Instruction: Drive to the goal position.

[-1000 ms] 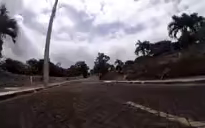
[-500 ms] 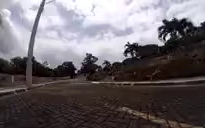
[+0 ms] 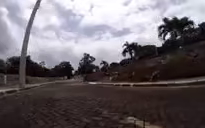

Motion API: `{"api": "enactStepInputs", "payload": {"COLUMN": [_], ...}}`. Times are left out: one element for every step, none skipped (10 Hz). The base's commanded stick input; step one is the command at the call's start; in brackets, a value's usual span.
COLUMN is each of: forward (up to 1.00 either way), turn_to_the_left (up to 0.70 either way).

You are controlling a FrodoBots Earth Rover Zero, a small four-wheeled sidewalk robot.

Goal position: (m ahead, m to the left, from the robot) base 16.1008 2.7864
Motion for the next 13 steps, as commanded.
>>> {"api": "enactStepInputs", "payload": {"forward": [0.85, 0.85, 0.85, 0.85, 0.85, 0.85, 0.85, 0.85, 0.85, 0.85, 0.85, 0.85, 0.85], "turn_to_the_left": [0.18, 0.04, 0.00, 0.00, 0.00, 0.00, 0.00, 0.00, 0.00, 0.00, 0.00, 0.00, 0.00]}}
